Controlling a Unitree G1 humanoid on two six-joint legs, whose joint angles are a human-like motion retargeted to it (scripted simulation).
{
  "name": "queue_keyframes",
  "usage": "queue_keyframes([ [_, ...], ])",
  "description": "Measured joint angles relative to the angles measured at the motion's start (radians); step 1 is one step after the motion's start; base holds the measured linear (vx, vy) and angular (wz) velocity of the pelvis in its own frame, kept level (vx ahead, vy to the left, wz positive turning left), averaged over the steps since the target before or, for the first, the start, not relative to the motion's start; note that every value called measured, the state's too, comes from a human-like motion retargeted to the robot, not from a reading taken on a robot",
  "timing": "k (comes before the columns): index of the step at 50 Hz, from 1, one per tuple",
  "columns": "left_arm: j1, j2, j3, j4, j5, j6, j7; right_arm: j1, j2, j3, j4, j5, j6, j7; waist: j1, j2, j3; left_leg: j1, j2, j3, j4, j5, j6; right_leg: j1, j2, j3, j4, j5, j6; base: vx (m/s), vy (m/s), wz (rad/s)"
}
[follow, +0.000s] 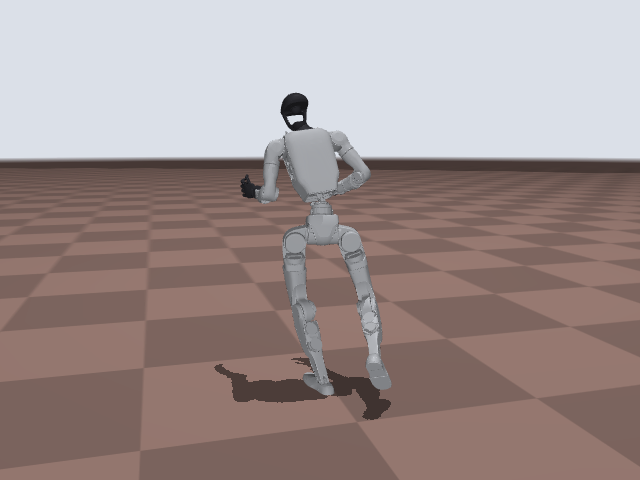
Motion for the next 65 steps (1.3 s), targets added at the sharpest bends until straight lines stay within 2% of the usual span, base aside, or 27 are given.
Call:
queue_keyframes([
  [4,-0.368,-0.049,-0.121,-0.103,0.01,-0.019,0.006,0.225,-0.142,-0.068,-0.038,0.209,-0.064,0.162,-0.211,0.113,0.004,0.143,0.031,-0.152,-0.132,0.08,-0.022,-0.141,0.126,0.046,0.022,-0.101,-0.026,0.78,0.05,1.85],
  [8,-0.652,0.002,-0.224,-0.189,0.048,-0.018,-0.061,0.341,-0.345,-0.159,-0.105,0.332,-0.072,0.324,-0.459,0.219,-0.004,0.253,0.095,-0.274,-0.218,0.242,-0.076,-0.184,0.189,-0.033,-0.275,-0.118,0.005,0.85,-0.11,1.78],
  [10,-0.75,0.034,-0.283,-0.206,0.04,-0.01,-0.099,0.374,-0.393,-0.194,-0.104,0.368,-0.047,0.384,-0.553,0.243,-0.021,0.286,0.105,-0.305,-0.232,0.324,-0.112,-0.177,0.18,-0.103,-0.509,-0.115,0.024,0.89,-0.23,1.49],
  [13,-0.83,0.043,-0.347,-0.188,-0.06,0.011,-0.177,0.366,-0.365,-0.214,-0.046,0.477,0.032,0.479,-0.626,0.242,-0.035,0.37,0.092,-0.335,-0.249,0.419,-0.164,-0.134,0.177,-0.19,-0.867,-0.086,0.069,0.96,-0.34,0.95],
  [15,-0.788,0.033,-0.372,-0.178,-0.181,0.02,-0.252,0.338,-0.309,-0.194,0.018,0.558,0.081,0.528,-0.631,0.224,-0.053,0.416,0.091,-0.352,-0.186,0.453,-0.187,-0.146,0.171,-0.183,-0.856,-0.075,0.063,1.03,-0.39,0.0],
  [18,-0.629,0.038,-0.326,-0.146,-0.218,0.058,-0.308,0.154,-0.184,-0.063,0.126,0.573,0.096,0.456,-0.545,0.205,0.013,0.431,0.087,-0.369,0.047,0.532,-0.127,-0.037,0.234,-0.087,-0.829,-0.157,-0.042,0.93,-0.41,-1.15],
  [20,-0.428,0.059,-0.273,-0.121,-0.081,0.071,-0.28,0.005,-0.118,0.02,0.153,0.584,0.079,0.406,-0.506,0.217,0.023,0.299,0.107,-0.371,0.343,0.591,-0.14,-0.031,0.254,-0.053,-0.725,-0.242,-0.088,0.92,-0.28,-0.9],
  [23,-0.026,0.068,-0.135,-0.118,0.161,0.084,-0.206,-0.236,-0.028,0.076,0.097,0.552,0.075,0.385,-0.41,0.208,0.01,0.092,0.139,-0.292,0.633,0.496,-0.078,-0.004,0.265,0.01,-0.721,-0.267,-0.088,0.89,-0.21,-1.12],
  [25,0.251,0.074,-0.036,-0.154,0.125,0.068,-0.222,-0.392,0.045,0.078,0.049,0.5,0.082,0.386,-0.303,0.163,-0.008,-0.01,0.149,-0.206,0.703,0.403,-0.026,0.022,0.256,0.079,-0.748,-0.25,-0.077,0.91,-0.15,-1.68],
  [27,0.47,0.104,0.039,-0.186,-0.01,0.048,-0.259,-0.526,0.116,0.067,0.007,0.452,0.084,0.368,-0.168,0.094,-0.015,-0.08,0.134,-0.122,0.663,0.345,0.001,0.058,0.225,0.156,-0.791,-0.208,-0.053,0.92,-0.05,-1.83],
  [30,0.706,0.197,0.153,-0.227,-0.145,0.034,-0.297,-0.704,0.189,0.059,-0.05,0.385,0.073,0.299,0.032,-0.006,-0.008,-0.161,0.081,-0.047,0.459,0.315,-0.021,0.111,0.16,0.249,-0.855,-0.123,0.003,0.92,0.1,-1.51],
  [33,0.816,0.289,0.286,-0.265,-0.123,0.044,-0.331,-0.836,0.167,0.068,-0.103,0.351,0.041,0.225,0.168,-0.039,-0.007,-0.196,0.092,0.035,0.139,0.32,-0.062,0.167,0.129,0.277,-0.895,-0.049,0.052,0.92,0.21,-0.83],
  [35,0.84,0.328,0.381,-0.304,-0.109,0.059,-0.358,-0.887,0.137,0.064,-0.13,0.37,0.014,0.192,0.228,-0.035,-0.006,-0.185,0.116,0.098,-0.077,0.306,-0.099,0.222,0.134,0.282,-0.908,-0.018,0.069,0.96,0.28,-0.51],
  [38,0.766,0.288,0.423,-0.358,-0.168,0.094,-0.401,-0.843,0.121,0.042,-0.172,0.524,-0.021,0.243,0.233,0.011,0.031,-0.138,0.119,0.055,-0.169,0.338,-0.129,0.371,0.154,0.268,-0.906,0.029,0.048,1.02,0.32,0.11],
  [40,0.638,0.218,0.352,-0.344,-0.217,0.111,-0.414,-0.735,0.125,0.03,-0.203,0.627,-0.013,0.306,0.175,0.045,0.078,-0.087,0.113,0.009,-0.042,0.244,-0.089,0.465,0.156,0.232,-0.836,0.082,0.04,1.05,0.35,0.97],
  [42,0.44,0.152,0.227,-0.271,-0.186,0.121,-0.427,-0.567,0.102,-0.002,-0.237,0.559,0.007,0.309,0.122,0.076,0.131,-0.008,0.118,-0.028,0.063,0.129,-0.065,0.459,0.162,0.199,-0.604,0.134,0.064,1.05,0.3,0.85],
  [43,0.327,0.128,0.167,-0.231,-0.14,0.128,-0.426,-0.474,0.081,-0.021,-0.248,0.46,0.017,0.281,0.101,0.071,0.136,0.014,0.112,-0.038,0.087,0.094,-0.051,0.392,0.148,0.183,-0.434,0.14,0.082,1.01,0.23,0.6],
  [45,0.082,0.096,0.081,-0.179,-0.06,0.149,-0.39,-0.268,0.032,-0.055,-0.266,0.29,0.048,0.198,0.048,0.045,0.113,0.022,0.097,-0.049,0.114,0.052,-0.016,0.202,0.088,0.139,-0.117,0.091,0.051,0.98,0.17,0.52],
  [48,-0.263,0.035,0.046,-0.197,-0.044,0.16,-0.312,0.046,-0.047,-0.091,-0.299,0.427,0.063,0.156,-0.104,0.067,0.05,0.055,0.113,-0.095,0.075,0.067,-0.026,-0.02,0.048,0.05,0.078,-0.066,-0.058,0.98,0.08,0.8],
  [50,-0.455,-0.012,0.025,-0.21,-0.031,0.135,-0.236,0.214,-0.14,-0.139,-0.327,0.596,0.055,0.215,-0.251,0.125,0.007,0.096,0.138,-0.153,0.005,0.13,-0.067,-0.118,0.091,0.002,0.042,-0.114,-0.059,1.02,-0.01,1.29],
  [52,-0.588,-0.03,-0.01,-0.215,-0.007,0.087,-0.135,0.329,-0.263,-0.221,-0.339,0.654,0.04,0.292,-0.407,0.198,-0.02,0.145,0.172,-0.213,-0.073,0.232,-0.11,-0.18,0.159,-0.024,-0.118,-0.11,-0.018,1.06,-0.11,1.39],
  [55,-0.713,-0.019,-0.088,-0.222,-0.017,0.032,-0.032,0.445,-0.383,-0.338,-0.314,0.629,0.019,0.364,-0.588,0.276,-0.039,0.216,0.206,-0.274,-0.162,0.412,-0.157,-0.218,0.218,-0.053,-0.49,-0.082,0.021,1.09,-0.25,1.01],
  [57,-0.763,-0.007,-0.135,-0.221,-0.049,0.022,-0.03,0.487,-0.389,-0.394,-0.274,0.583,0.026,0.379,-0.651,0.295,-0.039,0.274,0.206,-0.296,-0.192,0.502,-0.178,-0.207,0.211,-0.1,-0.766,-0.09,0.028,1.14,-0.37,0.54],
  [60,-0.773,0.007,-0.178,-0.206,-0.08,0.035,-0.107,0.506,-0.337,-0.452,-0.223,0.452,0.049,0.358,-0.673,0.282,-0.032,0.396,0.194,-0.317,-0.204,0.57,-0.194,-0.185,0.187,-0.199,-1.02,-0.099,0.063,1.18,-0.41,0.06],
  [62,-0.709,0.011,-0.198,-0.187,-0.069,0.056,-0.192,0.471,-0.276,-0.449,-0.192,0.363,0.059,0.327,-0.64,0.261,-0.022,0.461,0.182,-0.352,-0.14,0.59,-0.178,-0.162,0.183,-0.206,-1.005,-0.025,0.057,1.18,-0.39,-0.51],
  [63,-0.654,0.017,-0.206,-0.176,-0.05,0.072,-0.233,0.439,-0.245,-0.431,-0.172,0.345,0.062,0.314,-0.616,0.26,-0.017,0.472,0.183,-0.377,-0.075,0.603,-0.169,-0.152,0.19,-0.191,-0.953,-0.014,0.027,1.15,-0.36,-0.83],
  [65,-0.494,0.03,-0.208,-0.155,0.009,0.11,-0.306,0.327,-0.181,-0.356,-0.116,0.334,0.068,0.288,-0.567,0.278,0.007,0.451,0.203,-0.43,0.11,0.658,-0.178,-0.145,0.225,-0.154,-0.784,-0.118,-0.048,1.13,-0.32,-1.01],
])
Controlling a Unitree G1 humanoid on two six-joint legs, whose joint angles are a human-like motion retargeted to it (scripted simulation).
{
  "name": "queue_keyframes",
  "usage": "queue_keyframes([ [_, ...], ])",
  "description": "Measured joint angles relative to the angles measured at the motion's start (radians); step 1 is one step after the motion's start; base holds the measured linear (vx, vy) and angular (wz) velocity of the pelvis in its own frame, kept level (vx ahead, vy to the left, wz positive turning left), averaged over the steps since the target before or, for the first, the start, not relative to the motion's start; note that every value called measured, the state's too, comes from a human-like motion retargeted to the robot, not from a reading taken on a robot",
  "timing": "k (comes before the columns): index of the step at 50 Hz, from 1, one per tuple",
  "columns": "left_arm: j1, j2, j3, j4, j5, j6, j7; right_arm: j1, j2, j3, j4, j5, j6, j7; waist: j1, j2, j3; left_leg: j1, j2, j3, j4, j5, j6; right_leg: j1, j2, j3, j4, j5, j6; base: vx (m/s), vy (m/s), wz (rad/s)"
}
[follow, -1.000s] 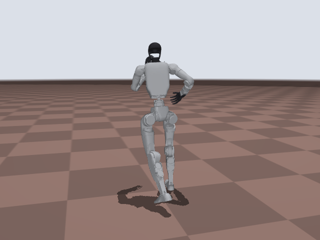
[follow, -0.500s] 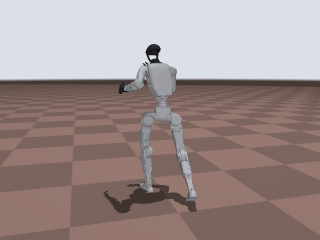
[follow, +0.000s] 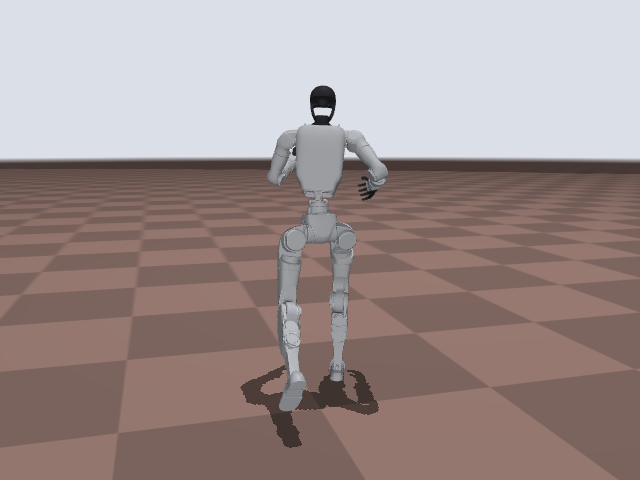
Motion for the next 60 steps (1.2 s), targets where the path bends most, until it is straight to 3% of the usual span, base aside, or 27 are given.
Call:
queue_keyframes([
  [3,0.354,-0.012,0.036,0.025,0.036,0.019,-0.022,-0.26,0.074,0.16,0.076,-0.033,0.016,-0.052,0.077,0.023,0.037,-0.129,0.025,-0.008,0.32,0.017,-0.006,0.037,0.038,0.043,0.159,-0.147,-0.031,1.06,-0.24,-0.96],
  [5,0.589,-0.006,0.068,0.023,-0.029,0.013,-0.026,-0.421,0.12,0.233,0.081,-0.05,0.021,-0.079,0.169,0.01,0.032,-0.248,0.025,0.038,0.474,-0.11,0.052,0.084,0.044,0.081,0.144,-0.167,-0.006,1.0,-0.18,-1.02],
  [8,0.863,0.13,0.125,-0.039,-0.186,0.0,-0.065,-0.602,0.204,0.287,0.044,-0.016,0.014,-0.106,0.4,-0.076,-0.025,-0.429,-0.009,0.185,0.509,-0.297,0.157,0.155,0.017,0.165,0.004,-0.115,0.03,0.95,-0.13,-1.27],
  [10,0.989,0.262,0.164,-0.079,-0.262,-0.024,-0.081,-0.689,0.244,0.313,0.008,0.005,-0.004,-0.13,0.571,-0.159,-0.05,-0.52,-0.053,0.302,0.417,-0.342,0.18,0.201,-0.026,0.212,-0.093,-0.053,0.058,0.94,-0.03,-1.3],
  [13,1.132,0.416,0.271,-0.105,-0.351,-0.053,-0.093,-0.82,0.272,0.357,-0.023,0.024,-0.038,-0.174,0.767,-0.267,-0.049,-0.599,-0.121,0.444,0.104,-0.325,0.133,0.266,-0.087,0.254,-0.207,0.053,0.103,0.95,0.11,-0.99],
  [16,1.223,0.407,0.414,-0.079,-0.389,-0.036,-0.146,-0.9,0.273,0.38,-0.052,0.093,-0.056,-0.118,0.825,-0.27,-0.02,-0.587,-0.127,0.534,-0.271,-0.333,0.055,0.397,-0.08,0.267,-0.289,0.141,0.123,1.0,0.23,-0.32],
  [19,1.209,0.259,0.498,-0.027,-0.356,0.013,-0.214,-0.841,0.269,0.389,-0.103,0.229,-0.048,0.044,0.762,-0.182,0.056,-0.509,-0.111,0.47,-0.451,-0.27,-0.005,0.627,-0.012,0.251,-0.343,0.224,0.088,1.06,0.24,0.49],
  [20,1.174,0.2,0.494,-0.003,-0.345,0.029,-0.225,-0.791,0.262,0.394,-0.118,0.262,-0.044,0.092,0.727,-0.147,0.084,-0.479,-0.105,0.42,-0.452,-0.223,-0.007,0.699,0.013,0.242,-0.337,0.251,0.065,1.08,0.2,0.99],
  [22,1.034,0.099,0.424,0.06,-0.341,0.054,-0.22,-0.669,0.224,0.406,-0.106,0.192,-0.072,0.087,0.663,-0.117,0.133,-0.407,-0.096,0.357,-0.352,-0.283,0.039,0.731,0.02,0.224,-0.144,0.277,0.059,1.07,0.17,0.78],
  [23,0.932,0.068,0.36,0.102,-0.306,0.053,-0.196,-0.616,0.2,0.407,-0.072,0.094,-0.097,0.038,0.66,-0.144,0.117,-0.414,-0.095,0.355,-0.284,-0.353,0.087,0.605,-0.015,0.23,0.134,0.245,0.106,1.04,0.14,0.34],
  [24,0.82,0.044,0.295,0.135,-0.262,0.052,-0.169,-0.563,0.176,0.418,-0.027,-0.044,-0.114,-0.032,0.645,-0.153,0.119,-0.395,-0.09,0.351,-0.239,-0.399,0.098,0.534,-0.027,0.244,0.315,0.233,0.115,1.0,0.12,0.24],
  [25,0.704,0.023,0.229,0.163,-0.213,0.051,-0.141,-0.508,0.151,0.435,0.023,-0.203,-0.127,-0.111,0.625,-0.152,0.131,-0.363,-0.084,0.345,-0.207,-0.434,0.091,0.491,-0.029,0.263,0.447,0.23,0.106,0.95,0.09,0.34],
  [27,0.429,0.011,0.1,0.175,-0.138,0.045,-0.042,-0.413,0.096,0.442,0.09,-0.367,-0.096,-0.181,0.58,-0.19,0.088,-0.385,-0.099,0.339,-0.167,-0.461,0.124,0.267,-0.059,0.3,0.72,0.149,0.075,0.9,0.03,0.43],
  [30,0.049,0.021,-0.017,0.136,-0.082,0.034,-0.019,-0.231,0.03,0.38,0.074,-0.285,-0.138,-0.173,0.437,-0.185,0.015,-0.365,-0.085,0.29,-0.2,-0.443,0.112,0.051,-0.076,0.252,0.821,0.082,0.031,0.89,-0.04,1.05],
  [33,-0.23,0.024,-0.084,0.103,-0.062,0.011,-0.022,-0.057,-0.084,0.258,-0.004,-0.084,-0.161,-0.098,0.236,-0.114,-0.048,-0.304,-0.047,0.201,-0.277,-0.37,0.066,-0.009,-0.076,0.156,0.613,0.09,0.053,0.93,-0.15,1.56],
  [35,-0.363,0.036,-0.129,0.086,-0.051,-0.008,-0.008,0.02,-0.151,0.18,-0.025,-0.012,-0.149,-0.025,0.12,-0.075,-0.075,-0.26,-0.029,0.163,-0.324,-0.312,0.03,0.005,-0.076,0.118,0.342,0.116,0.079,0.95,-0.27,1.29],
  [39,-0.578,0.079,-0.186,0.083,-0.149,-0.047,0.11,0.07,-0.206,0.079,-0.008,0.088,-0.086,0.059,-0.023,-0.085,-0.082,-0.115,-0.047,0.125,-0.365,-0.273,0.015,0.077,-0.132,0.156,-0.18,0.166,0.145,1.04,-0.45,0.78],
  [42,-0.616,0.09,-0.17,0.068,-0.169,-0.061,0.163,0.043,-0.169,0.095,0.036,0.15,-0.04,0.087,-0.008,-0.112,-0.053,0.021,-0.03,0.135,-0.332,-0.26,0.03,0.117,-0.143,0.204,-0.238,0.129,0.152,1.05,-0.55,-0.44],
  [45,-0.423,0.085,-0.073,-0.008,-0.174,-0.071,0.115,-0.127,-0.094,0.229,0.167,0.136,-0.004,0.114,0.054,-0.096,0.021,0.016,0.031,0.138,-0.032,-0.217,0.08,0.159,-0.073,0.262,-0.047,-0.038,0.066,0.97,-0.46,-1.15],
  [47,-0.176,0.062,-0.006,-0.048,-0.191,-0.068,0.086,-0.278,-0.024,0.321,0.226,0.049,0.002,0.07,0.091,-0.077,0.056,-0.094,0.07,0.125,0.248,-0.132,0.099,0.165,-0.027,0.287,0.07,-0.123,0.014,0.93,-0.38,-0.98],
  [49,0.109,0.034,0.057,-0.062,-0.235,-0.061,0.084,-0.423,0.066,0.38,0.227,-0.01,-0.013,0.006,0.15,-0.069,0.051,-0.248,0.074,0.111,0.474,-0.111,0.119,0.154,0.003,0.317,0.129,-0.167,-0.003,0.92,-0.3,-0.92],
  [52,0.557,0.023,0.145,-0.079,-0.338,-0.049,0.052,-0.595,0.209,0.409,0.156,-0.018,-0.017,-0.02,0.294,-0.11,0.004,-0.436,-0.013,0.121,0.609,-0.22,0.155,0.196,0.001,0.373,0.064,-0.163,0.004,0.95,-0.22,-0.98],
  [55,0.951,0.098,0.239,-0.123,-0.398,-0.071,-0.011,-0.727,0.3,0.412,0.058,-0.049,-0.022,-0.029,0.492,-0.198,-0.04,-0.544,-0.087,0.245,0.518,-0.313,0.18,0.269,-0.043,0.432,-0.043,-0.087,0.015,0.99,-0.08,-1.12],
  [58,1.227,0.208,0.388,-0.155,-0.405,-0.083,-0.078,-0.824,0.336,0.446,-0.04,-0.042,-0.035,-0.04,0.69,-0.267,-0.045,-0.586,-0.166,0.336,0.224,-0.307,0.151,0.331,-0.078,0.492,-0.105,0.027,0.025,1.0,0.07,-1.09],
  [60,1.323,0.232,0.467,-0.145,-0.435,-0.058,-0.138,-0.867,0.338,0.479,-0.104,0.021,-0.046,-0.016,0.778,-0.276,-0.033,-0.571,-0.204,0.359,-0.054,-0.281,0.117,0.385,-0.076,0.512,-0.131,0.11,0.038,1.02,0.19,-0.56],
])
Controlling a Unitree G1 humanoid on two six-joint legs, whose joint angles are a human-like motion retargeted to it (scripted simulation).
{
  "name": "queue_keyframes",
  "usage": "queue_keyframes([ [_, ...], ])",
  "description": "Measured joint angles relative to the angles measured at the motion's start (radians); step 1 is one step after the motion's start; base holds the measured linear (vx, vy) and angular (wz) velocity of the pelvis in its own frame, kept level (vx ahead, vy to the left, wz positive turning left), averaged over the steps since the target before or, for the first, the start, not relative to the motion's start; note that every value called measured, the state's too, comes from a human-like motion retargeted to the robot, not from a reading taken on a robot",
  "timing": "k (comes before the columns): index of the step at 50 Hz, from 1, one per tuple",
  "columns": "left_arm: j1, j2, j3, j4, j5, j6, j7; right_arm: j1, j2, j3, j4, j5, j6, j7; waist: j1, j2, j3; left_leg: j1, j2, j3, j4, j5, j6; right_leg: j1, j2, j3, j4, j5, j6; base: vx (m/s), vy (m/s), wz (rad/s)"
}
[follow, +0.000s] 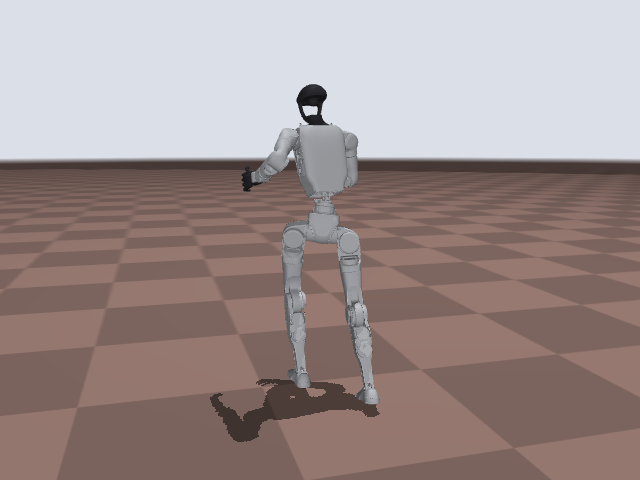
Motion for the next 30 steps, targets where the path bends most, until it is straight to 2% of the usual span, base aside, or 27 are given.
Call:
queue_keyframes([
  [3,-0.006,-0.034,0.028,0.038,-0.019,0.092,-0.12,0.026,-0.024,0.005,-0.077,0.201,0.012,0.154,0.019,0.068,0.024,0.074,-0.001,0.049,-0.325,0.04,-0.048,0.142,0.069,-0.01,-0.015,0.102,0.028,1.05,0.24,0.47],
  [5,-0.066,-0.071,0.002,0.055,0.022,0.174,-0.206,0.106,-0.047,-0.009,-0.098,0.392,0.071,0.301,-0.027,0.112,0.028,0.117,0.005,0.126,-0.363,0.065,-0.042,0.227,0.119,-0.014,0.006,0.154,0.046,1.06,0.2,1.41],
  [8,-0.23,-0.124,-0.082,0.076,0.141,0.265,-0.293,0.284,-0.093,-0.032,-0.044,0.526,0.16,0.408,-0.117,0.121,0.048,0.177,0.011,0.115,-0.188,-0.148,0.034,0.233,0.155,0.024,0.231,0.217,0.142,1.02,0.11,1.35],
  [10,-0.425,-0.147,-0.186,0.124,0.247,0.264,-0.252,0.39,-0.127,-0.049,0.045,0.404,0.132,0.335,-0.158,0.108,0.046,0.157,0.058,0.068,-0.038,-0.253,0.039,0.101,0.189,-0.007,0.519,0.231,0.168,0.94,-0.09,0.72],
  [12,-0.661,-0.161,-0.31,0.159,0.309,0.243,-0.12,0.5,-0.173,-0.077,0.129,0.116,0.091,0.185,-0.208,0.085,0.026,0.149,0.032,0.05,0.012,-0.295,0.057,-0.084,0.088,-0.075,0.778,0.137,0.143,0.87,0.12,0.66],
  [13,-0.779,-0.163,-0.362,0.161,0.331,0.237,-0.064,0.56,-0.197,-0.102,0.151,-0.01,0.084,0.14,-0.239,0.084,0.017,0.166,0.031,0.034,0.008,-0.305,0.051,-0.156,0.035,-0.133,0.857,0.07,0.085,0.85,0.09,0.9],
  [15,-1.025,-0.169,-0.448,0.162,0.366,0.227,0.002,0.676,-0.249,-0.183,0.153,-0.129,0.072,0.138,-0.326,0.101,0.001,0.216,0.028,-0.027,-0.044,-0.293,0.033,-0.263,-0.044,-0.237,0.915,-0.047,-0.008,0.85,0.02,1.37],
  [17,-1.23,-0.189,-0.491,0.155,0.37,0.203,0.015,0.774,-0.322,-0.286,0.12,-0.079,0.071,0.223,-0.454,0.145,-0.015,0.273,0.041,-0.116,-0.114,-0.244,0.001,-0.312,-0.061,-0.319,0.826,-0.086,-0.031,0.87,-0.05,2.0],
  [18,-1.311,-0.2,-0.501,0.15,0.362,0.183,0.024,0.813,-0.369,-0.333,0.101,-0.041,0.075,0.263,-0.529,0.172,-0.023,0.299,0.053,-0.161,-0.144,-0.211,-0.021,-0.323,-0.056,-0.351,0.741,-0.082,-0.024,0.88,-0.14,2.22],
  [20,-1.437,-0.219,-0.512,0.135,0.34,0.128,0.075,0.864,-0.476,-0.409,0.07,0.007,0.076,0.299,-0.684,0.225,-0.032,0.342,0.077,-0.243,-0.19,-0.136,-0.067,-0.324,-0.037,-0.393,0.506,-0.044,0.01,0.89,-0.22,2.24],
  [23,-1.579,-0.228,-0.545,0.116,0.307,0.026,0.221,0.901,-0.592,-0.48,0.061,-0.005,0.051,0.231,-0.861,0.255,-0.034,0.397,0.079,-0.321,-0.212,-0.051,-0.12,-0.298,-0.061,-0.42,0.09,0.017,0.072,0.91,-0.36,1.88],
  [25,-1.653,-0.232,-0.57,0.114,0.299,-0.029,0.315,0.928,-0.612,-0.514,0.07,-0.016,0.035,0.152,-0.923,0.254,-0.027,0.451,0.086,-0.346,-0.211,-0.026,-0.143,-0.29,-0.093,-0.433,-0.106,-0.009,0.114,0.94,-0.49,1.26],
  [27,-1.678,-0.242,-0.577,0.117,0.304,-0.058,0.348,0.951,-0.587,-0.529,0.085,-0.021,0.023,0.072,-0.924,0.242,-0.008,0.521,0.107,-0.341,-0.189,-0.025,-0.139,-0.284,-0.111,-0.435,-0.178,-0.048,0.144,0.94,-0.53,0.52],
  [30,-1.593,-0.24,-0.496,0.11,0.355,-0.045,0.249,0.903,-0.534,-0.49,0.138,-0.065,0.006,-0.047,-0.872,0.214,0.051,0.588,0.136,-0.304,-0.014,-0.041,-0.082,-0.242,-0.118,-0.408,-0.103,0.019,0.125,0.88,-0.52,-0.18],
])
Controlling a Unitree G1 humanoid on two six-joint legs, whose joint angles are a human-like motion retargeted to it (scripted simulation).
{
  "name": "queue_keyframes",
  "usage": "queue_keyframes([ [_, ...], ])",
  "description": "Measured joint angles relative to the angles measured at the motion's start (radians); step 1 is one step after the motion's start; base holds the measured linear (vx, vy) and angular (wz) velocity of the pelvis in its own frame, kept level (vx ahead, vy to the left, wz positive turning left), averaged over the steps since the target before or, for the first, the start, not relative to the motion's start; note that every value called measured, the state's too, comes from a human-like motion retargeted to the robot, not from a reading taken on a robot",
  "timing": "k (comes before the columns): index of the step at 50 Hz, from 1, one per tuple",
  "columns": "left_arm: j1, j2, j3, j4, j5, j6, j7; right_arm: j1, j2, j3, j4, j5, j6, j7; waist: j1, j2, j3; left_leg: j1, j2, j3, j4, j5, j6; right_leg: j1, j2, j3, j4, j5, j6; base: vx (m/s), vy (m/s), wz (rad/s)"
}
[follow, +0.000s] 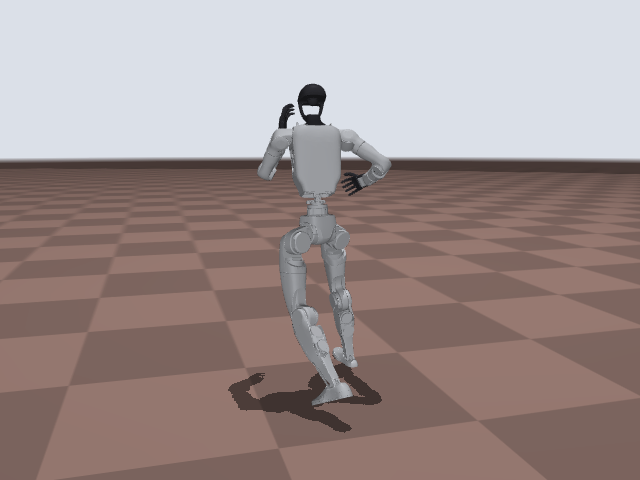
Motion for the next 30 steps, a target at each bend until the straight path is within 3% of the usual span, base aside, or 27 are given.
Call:
queue_keyframes([
  [2,0.161,0.028,0.105,0.0,0.125,0.037,-0.051,-0.145,0.037,0.104,0.096,-0.053,0.004,-0.077,0.015,0.006,0.06,-0.053,0.063,0.028,0.257,0.03,0.034,0.011,0.028,0.011,0.164,-0.054,-0.064,0.81,-0.46,-0.2],
  [5,0.461,0.001,0.166,0.06,0.165,0.075,0.064,-0.403,0.154,0.278,0.272,-0.085,0.064,-0.194,0.049,0.02,0.13,-0.201,0.169,0.075,0.619,0.024,0.106,0.014,0.058,-0.001,0.388,-0.208,-0.128,0.75,-0.39,0.05],
  [7,0.651,-0.047,0.126,0.108,-0.068,0.05,0.131,-0.53,0.262,0.359,0.305,-0.087,0.075,-0.294,0.133,0.019,0.121,-0.328,0.176,0.106,0.758,-0.091,0.161,0.02,0.067,-0.007,0.424,-0.24,-0.132,0.74,-0.31,-0.15],
  [9,0.851,-0.028,0.077,0.104,-0.304,0.007,0.133,-0.592,0.354,0.393,0.236,-0.097,0.049,-0.331,0.267,-0.003,0.064,-0.45,0.12,0.143,0.787,-0.162,0.171,0.02,0.065,0.0,0.422,-0.244,-0.138,0.75,-0.24,-0.38],
  [10,0.931,-0.005,0.055,0.094,-0.375,-0.001,0.112,-0.633,0.391,0.406,0.182,-0.1,0.038,-0.314,0.336,-0.021,0.051,-0.496,0.069,0.156,0.759,-0.186,0.188,0.063,0.07,-0.004,0.339,-0.223,-0.137,0.72,-0.19,-0.32],
  [12,1.118,0.113,0.074,0.031,-0.446,0.0,0.021,-0.699,0.449,0.408,0.075,-0.053,0.048,-0.168,0.474,-0.075,0.011,-0.562,0.001,0.231,0.635,-0.196,0.178,0.112,0.061,-0.004,0.264,-0.185,-0.141,0.75,-0.11,-0.23],
  [14,1.282,0.223,0.145,-0.016,-0.485,0.001,-0.076,-0.783,0.472,0.412,-0.005,-0.071,0.01,-0.111,0.587,-0.115,-0.021,-0.599,-0.048,0.318,0.438,-0.177,0.158,0.168,0.059,-0.015,0.19,-0.137,-0.14,0.77,-0.01,0.03],
  [18,1.512,0.307,0.328,-0.026,-0.609,0.079,-0.231,-0.903,0.484,0.452,-0.114,0.014,-0.003,-0.009,0.771,-0.112,-0.051,-0.548,-0.09,0.535,-0.132,-0.069,0.075,0.286,0.131,-0.027,0.117,-0.053,-0.132,0.78,0.07,0.17],
  [21,1.554,0.218,0.424,0.031,-0.715,0.139,-0.272,-0.923,0.467,0.47,-0.179,0.152,0.001,0.083,0.844,-0.027,-0.069,-0.496,-0.075,0.81,-0.427,0.08,0.023,0.339,0.237,-0.009,0.189,-0.02,-0.147,0.77,0.12,0.47],
  [23,1.542,0.15,0.485,0.102,-0.566,0.218,-0.346,-0.907,0.44,0.435,-0.199,0.285,0.053,0.25,0.842,0.036,-0.073,-0.459,-0.073,0.979,-0.471,0.032,0.036,0.325,0.274,-0.003,0.331,0.009,-0.129,0.72,0.19,1.31],
  [25,1.465,0.053,0.485,0.198,-0.447,0.243,-0.339,-0.877,0.441,0.39,-0.156,0.447,0.149,0.416,0.807,0.061,-0.063,-0.439,-0.077,0.963,-0.408,-0.122,0.092,0.252,0.263,0.021,0.565,0.058,-0.064,0.66,0.19,1.92],
  [27,1.302,-0.037,0.405,0.319,-0.349,0.209,-0.2,-0.839,0.463,0.358,-0.03,0.488,0.203,0.431,0.752,0.041,-0.04,-0.47,-0.081,0.844,-0.253,-0.218,0.15,0.136,0.227,0.079,0.824,0.113,0.012,0.62,0.11,2.48],
  [28,1.2,-0.073,0.346,0.369,-0.349,0.174,-0.092,-0.813,0.466,0.344,0.039,0.424,0.183,0.36,0.723,0.025,-0.03,-0.504,-0.071,0.793,-0.136,-0.256,0.179,0.072,0.204,0.103,0.951,0.122,0.031,0.58,0.06,2.87],
  [30,0.975,-0.098,0.224,0.429,-0.318,0.134,0.065,-0.751,0.425,0.313,0.15,0.119,0.118,0.15,0.68,0.025,-0.004,-0.531,-0.075,0.687,-0.018,-0.288,0.186,-0.037,0.155,0.127,1.153,0.071,-0.012,0.51,0.09,3.17],
])
